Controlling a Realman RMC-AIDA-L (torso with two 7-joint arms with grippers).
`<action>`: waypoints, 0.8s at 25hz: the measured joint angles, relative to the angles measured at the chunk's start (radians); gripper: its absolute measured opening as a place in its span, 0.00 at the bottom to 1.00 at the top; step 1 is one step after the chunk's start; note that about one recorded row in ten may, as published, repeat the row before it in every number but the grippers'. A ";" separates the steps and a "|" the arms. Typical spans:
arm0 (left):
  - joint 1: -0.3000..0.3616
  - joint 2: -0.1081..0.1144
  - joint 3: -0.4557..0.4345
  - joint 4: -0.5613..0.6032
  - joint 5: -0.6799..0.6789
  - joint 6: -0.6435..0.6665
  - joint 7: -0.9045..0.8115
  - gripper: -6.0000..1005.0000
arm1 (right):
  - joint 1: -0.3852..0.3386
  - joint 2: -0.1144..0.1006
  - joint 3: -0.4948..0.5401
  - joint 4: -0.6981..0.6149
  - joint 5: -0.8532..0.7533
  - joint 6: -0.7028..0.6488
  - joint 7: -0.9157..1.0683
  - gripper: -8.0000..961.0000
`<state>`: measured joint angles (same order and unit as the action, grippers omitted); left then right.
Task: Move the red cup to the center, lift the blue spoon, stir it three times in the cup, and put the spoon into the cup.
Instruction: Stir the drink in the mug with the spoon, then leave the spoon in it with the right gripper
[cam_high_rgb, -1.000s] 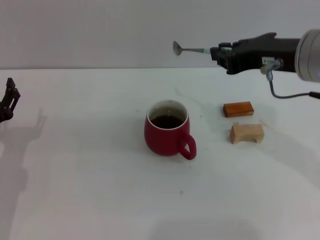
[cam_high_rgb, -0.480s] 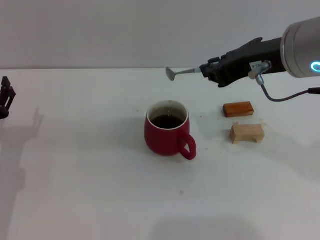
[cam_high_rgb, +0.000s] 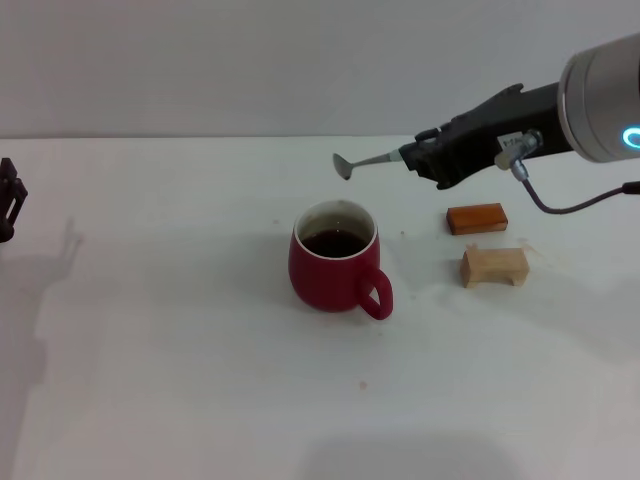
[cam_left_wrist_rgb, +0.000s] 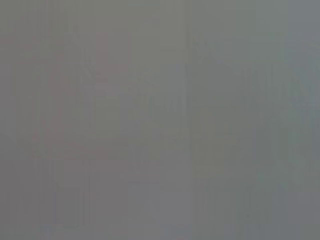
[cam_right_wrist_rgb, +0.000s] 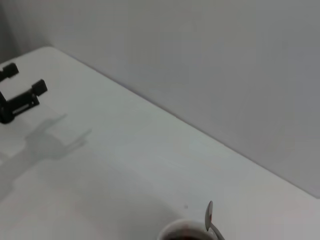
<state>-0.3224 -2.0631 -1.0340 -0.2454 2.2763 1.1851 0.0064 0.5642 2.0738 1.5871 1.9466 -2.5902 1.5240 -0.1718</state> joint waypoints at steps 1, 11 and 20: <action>0.000 0.000 0.000 0.000 0.000 0.000 0.000 0.84 | 0.001 0.000 -0.002 0.004 -0.007 0.011 0.002 0.14; 0.009 -0.001 0.000 0.000 0.000 0.012 -0.003 0.84 | 0.004 0.002 -0.027 0.005 -0.021 0.055 0.020 0.14; 0.016 -0.002 0.000 -0.001 0.000 0.020 -0.003 0.84 | 0.002 0.003 -0.059 -0.051 -0.021 0.050 0.022 0.14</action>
<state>-0.3066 -2.0648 -1.0338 -0.2461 2.2763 1.2051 0.0031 0.5666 2.0772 1.5278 1.8960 -2.6113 1.5738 -0.1503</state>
